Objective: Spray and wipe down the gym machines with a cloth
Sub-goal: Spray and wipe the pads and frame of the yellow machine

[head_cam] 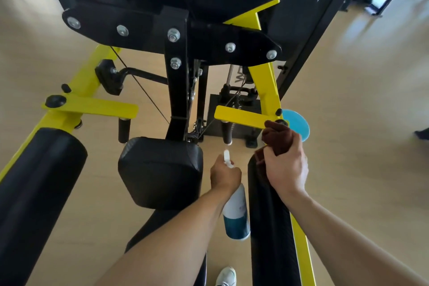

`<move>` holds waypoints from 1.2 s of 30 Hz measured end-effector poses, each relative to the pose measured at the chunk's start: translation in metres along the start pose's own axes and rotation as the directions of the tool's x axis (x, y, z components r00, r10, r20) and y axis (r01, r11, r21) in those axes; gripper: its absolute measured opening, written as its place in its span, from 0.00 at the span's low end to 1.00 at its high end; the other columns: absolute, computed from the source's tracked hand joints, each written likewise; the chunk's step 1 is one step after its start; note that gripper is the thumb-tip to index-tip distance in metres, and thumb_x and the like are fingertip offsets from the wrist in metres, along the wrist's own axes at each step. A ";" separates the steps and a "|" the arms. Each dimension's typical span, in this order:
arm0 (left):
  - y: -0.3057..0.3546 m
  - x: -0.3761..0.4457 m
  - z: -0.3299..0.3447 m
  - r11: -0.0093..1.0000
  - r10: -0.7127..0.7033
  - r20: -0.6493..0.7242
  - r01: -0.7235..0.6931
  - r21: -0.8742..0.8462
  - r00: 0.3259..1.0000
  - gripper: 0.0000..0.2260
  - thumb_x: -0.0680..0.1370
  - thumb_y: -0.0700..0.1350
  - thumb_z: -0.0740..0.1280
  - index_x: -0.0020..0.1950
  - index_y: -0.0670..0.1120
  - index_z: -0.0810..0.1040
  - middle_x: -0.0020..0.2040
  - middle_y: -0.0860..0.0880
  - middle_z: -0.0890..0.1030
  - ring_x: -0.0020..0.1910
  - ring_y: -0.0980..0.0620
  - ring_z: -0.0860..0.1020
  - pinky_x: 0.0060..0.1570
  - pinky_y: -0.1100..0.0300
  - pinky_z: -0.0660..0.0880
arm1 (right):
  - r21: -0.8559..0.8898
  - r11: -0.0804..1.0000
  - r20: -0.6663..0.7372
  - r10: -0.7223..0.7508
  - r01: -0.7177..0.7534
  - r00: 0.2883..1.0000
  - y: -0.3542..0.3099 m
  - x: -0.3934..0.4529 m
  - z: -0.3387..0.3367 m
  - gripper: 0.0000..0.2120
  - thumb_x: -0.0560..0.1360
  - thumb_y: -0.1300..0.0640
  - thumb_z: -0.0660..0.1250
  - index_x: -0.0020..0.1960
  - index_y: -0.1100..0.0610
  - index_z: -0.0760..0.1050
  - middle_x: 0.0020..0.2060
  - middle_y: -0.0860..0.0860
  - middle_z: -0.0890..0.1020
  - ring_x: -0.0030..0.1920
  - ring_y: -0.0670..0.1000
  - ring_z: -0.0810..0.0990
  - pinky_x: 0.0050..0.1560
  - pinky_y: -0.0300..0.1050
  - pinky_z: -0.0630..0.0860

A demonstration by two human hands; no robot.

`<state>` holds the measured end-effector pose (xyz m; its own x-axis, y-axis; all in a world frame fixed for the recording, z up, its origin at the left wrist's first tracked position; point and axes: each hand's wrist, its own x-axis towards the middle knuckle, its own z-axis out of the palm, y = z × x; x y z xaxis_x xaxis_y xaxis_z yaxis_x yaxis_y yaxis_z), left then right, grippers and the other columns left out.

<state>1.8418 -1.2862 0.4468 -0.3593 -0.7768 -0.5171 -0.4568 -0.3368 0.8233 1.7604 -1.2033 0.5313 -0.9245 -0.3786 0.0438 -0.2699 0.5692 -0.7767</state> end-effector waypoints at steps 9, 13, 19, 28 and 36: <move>-0.004 0.002 0.005 0.999 0.019 0.029 -0.020 0.037 0.999 0.06 0.76 0.35 0.64 0.50 0.45 0.74 0.44 0.48 0.77 0.46 0.46 0.77 0.46 0.59 0.71 | 0.000 1.000 0.006 0.000 0.000 1.000 0.001 0.000 0.000 0.17 0.77 0.51 0.70 0.63 0.45 0.70 0.51 0.45 0.82 0.51 0.51 0.82 0.58 0.57 0.81; 0.028 0.007 -0.001 0.985 0.167 -0.039 -0.165 0.048 0.985 0.07 0.76 0.34 0.64 0.49 0.46 0.72 0.39 0.52 0.74 0.37 0.54 0.72 0.35 0.64 0.68 | -0.002 1.000 0.008 0.011 -0.011 1.000 0.000 0.000 -0.001 0.17 0.77 0.50 0.70 0.63 0.44 0.70 0.51 0.44 0.82 0.51 0.50 0.82 0.58 0.56 0.81; 0.046 0.008 -0.008 0.951 0.298 -0.040 -0.293 0.097 0.954 0.06 0.77 0.36 0.63 0.51 0.44 0.74 0.42 0.46 0.77 0.40 0.50 0.75 0.38 0.57 0.71 | -0.004 1.000 0.023 0.018 -0.018 1.000 0.000 0.000 -0.002 0.17 0.78 0.50 0.70 0.63 0.43 0.69 0.52 0.44 0.82 0.52 0.51 0.82 0.59 0.57 0.81; 0.147 -0.034 -0.104 0.717 0.649 -0.306 -0.694 -0.057 0.696 0.16 0.78 0.39 0.68 0.66 0.49 0.75 0.46 0.48 0.85 0.45 0.54 0.84 0.44 0.70 0.78 | 0.003 0.999 0.037 0.045 -0.045 0.998 -0.002 -0.001 -0.006 0.17 0.77 0.51 0.71 0.62 0.42 0.69 0.51 0.45 0.82 0.50 0.53 0.81 0.59 0.59 0.80; 0.148 0.026 -0.158 0.829 0.516 -0.494 -0.553 0.082 0.700 0.23 0.79 0.45 0.72 0.71 0.42 0.69 0.59 0.51 0.77 0.55 0.55 0.74 0.46 0.71 0.68 | -0.014 0.999 0.017 0.043 -0.043 0.999 -0.009 -0.005 -0.004 0.16 0.76 0.49 0.70 0.61 0.43 0.69 0.50 0.46 0.82 0.50 0.54 0.81 0.58 0.62 0.81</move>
<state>1.8934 -1.4408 0.5920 -0.0855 -0.9804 0.1777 -0.2467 0.1937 0.9495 1.7663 -1.2037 0.5400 -0.9306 -0.3660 -0.0001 -0.2339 0.5947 -0.7692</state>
